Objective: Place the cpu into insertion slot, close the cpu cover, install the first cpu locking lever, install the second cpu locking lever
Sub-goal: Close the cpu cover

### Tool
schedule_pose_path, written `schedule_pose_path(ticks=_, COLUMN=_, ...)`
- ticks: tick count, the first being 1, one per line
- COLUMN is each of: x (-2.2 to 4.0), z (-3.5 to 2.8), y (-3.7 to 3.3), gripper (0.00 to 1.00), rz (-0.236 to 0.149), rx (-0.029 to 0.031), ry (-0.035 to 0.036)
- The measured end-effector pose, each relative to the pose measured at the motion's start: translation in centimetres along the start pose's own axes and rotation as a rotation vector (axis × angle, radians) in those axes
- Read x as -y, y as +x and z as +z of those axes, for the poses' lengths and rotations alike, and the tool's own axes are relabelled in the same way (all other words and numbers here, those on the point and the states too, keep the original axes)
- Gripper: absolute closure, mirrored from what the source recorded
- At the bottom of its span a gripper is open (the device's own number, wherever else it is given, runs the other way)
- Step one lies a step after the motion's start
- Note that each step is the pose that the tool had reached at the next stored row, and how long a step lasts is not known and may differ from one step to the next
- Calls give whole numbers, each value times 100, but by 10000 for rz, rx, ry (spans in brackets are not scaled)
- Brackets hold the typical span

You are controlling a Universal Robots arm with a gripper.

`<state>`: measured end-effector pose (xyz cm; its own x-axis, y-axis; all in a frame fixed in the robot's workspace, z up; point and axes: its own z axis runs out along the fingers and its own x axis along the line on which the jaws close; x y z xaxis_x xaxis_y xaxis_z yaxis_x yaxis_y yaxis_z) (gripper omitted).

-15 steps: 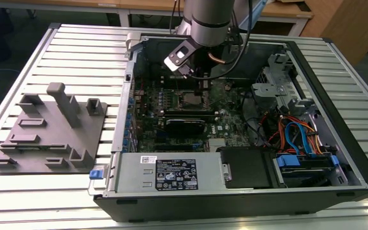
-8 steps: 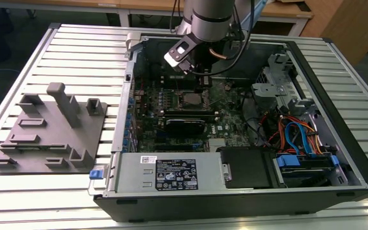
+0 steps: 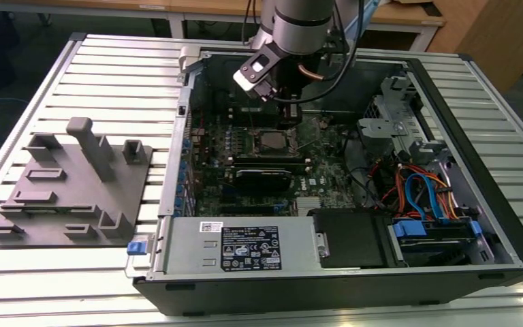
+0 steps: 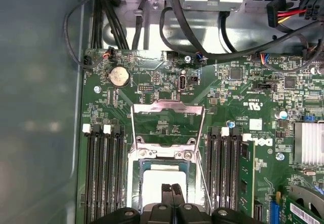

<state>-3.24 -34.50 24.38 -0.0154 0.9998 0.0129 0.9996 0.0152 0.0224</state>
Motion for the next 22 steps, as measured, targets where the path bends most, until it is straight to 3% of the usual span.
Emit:
schedule_pose_path(ticks=14, x=-2, z=-8, y=0, gripper=90, rz=0, rx=13, ry=30)
schedule_pose_path(ticks=22, x=-9, z=-101, y=1, gripper=90, rz=0, rx=11, ry=33)
